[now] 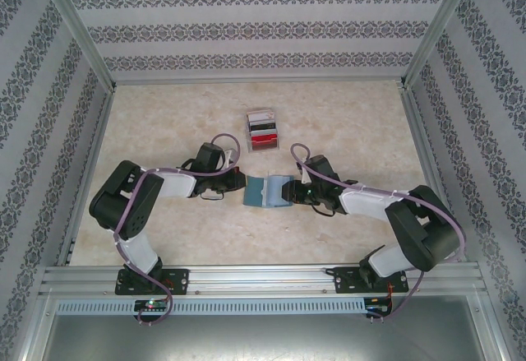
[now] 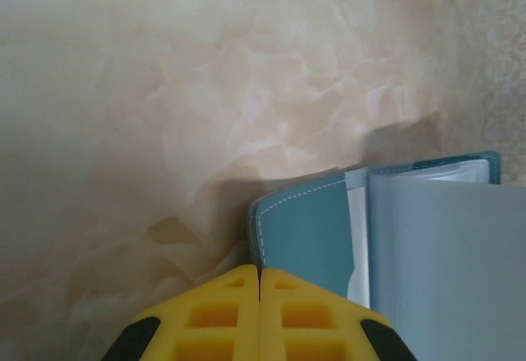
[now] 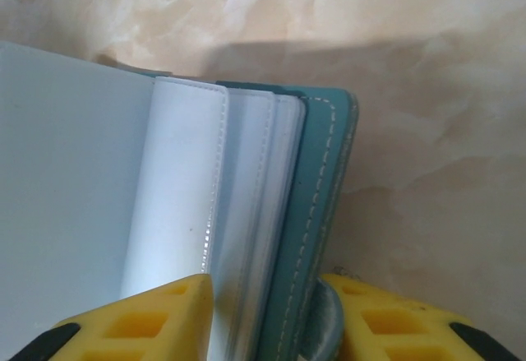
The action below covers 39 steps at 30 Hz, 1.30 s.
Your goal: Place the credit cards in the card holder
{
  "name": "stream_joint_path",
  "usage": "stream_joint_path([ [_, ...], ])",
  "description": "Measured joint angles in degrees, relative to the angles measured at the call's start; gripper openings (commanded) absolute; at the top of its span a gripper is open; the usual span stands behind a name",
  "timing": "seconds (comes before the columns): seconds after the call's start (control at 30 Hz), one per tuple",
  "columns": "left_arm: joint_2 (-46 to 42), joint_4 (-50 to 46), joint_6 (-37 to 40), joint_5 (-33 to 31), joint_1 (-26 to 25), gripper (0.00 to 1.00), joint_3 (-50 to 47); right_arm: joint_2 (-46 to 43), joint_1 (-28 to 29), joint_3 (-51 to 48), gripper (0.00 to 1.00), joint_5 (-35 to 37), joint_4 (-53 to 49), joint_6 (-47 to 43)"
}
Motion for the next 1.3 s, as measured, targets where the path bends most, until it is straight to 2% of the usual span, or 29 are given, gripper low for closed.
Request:
stream_joint_path([
  [0.07, 0.2, 0.0, -0.1, 0.0, 0.0, 0.04, 0.0, 0.3, 0.0, 0.0, 0.42, -0.7, 0.3, 0.2],
  [0.13, 0.2, 0.0, -0.2, 0.0, 0.0, 0.11, 0.0, 0.3, 0.0, 0.1, 0.43, -1.0, 0.4, 0.4],
  [0.23, 0.2, 0.0, -0.6, 0.4, 0.0, 0.27, 0.0, 0.3, -0.2, 0.2, 0.42, -1.0, 0.4, 0.4],
  [0.3, 0.0, 0.5, -0.7, 1.3, 0.0, 0.42, 0.2, 0.3, -0.4, 0.2, 0.42, -1.0, 0.4, 0.4],
  [0.33, -0.2, 0.9, -0.8, 1.7, 0.0, 0.45, 0.2, 0.3, -0.4, 0.2, 0.42, -1.0, 0.4, 0.4],
  [0.47, -1.1, 1.8, -1.2, 2.1, 0.0, 0.54, -0.1, 0.3, -0.4, 0.2, 0.4, -0.9, 0.4, 0.4],
  [0.73, -4.1, 3.3, -1.5, 2.0, 0.4, 0.62, -2.6, 1.7, -0.4, 0.2, 0.38, -0.9, 1.0, 0.4],
  [0.77, -4.1, 3.7, -1.5, 2.2, 0.4, 0.61, -2.6, 1.7, -0.3, 0.3, 0.4, -0.9, 1.0, 0.4],
  [0.83, -4.1, 4.4, -1.7, 2.7, 0.4, 0.54, -2.7, 1.8, -0.3, 0.8, 0.42, -0.9, 0.9, 0.1],
  [0.93, -4.0, 5.1, -2.3, 3.6, 0.4, 0.36, -2.7, 1.9, -0.2, 1.8, 0.42, -0.9, 0.8, 0.1],
  [1.0, -3.6, 5.5, -2.8, 3.9, 0.4, 0.28, -2.6, 2.3, 0.1, 2.5, 0.4, -0.8, 0.8, 0.2],
  [1.17, -2.7, 5.6, -3.2, 4.3, 0.4, 0.15, -2.6, 3.0, 0.6, 3.1, 0.4, -0.1, 0.1, 0.2],
  [1.3, -2.6, 5.6, -3.3, 4.3, 0.4, 0.0, -2.6, 3.4, 0.9, 3.1, 0.43, 0.2, -0.6, 0.2],
])
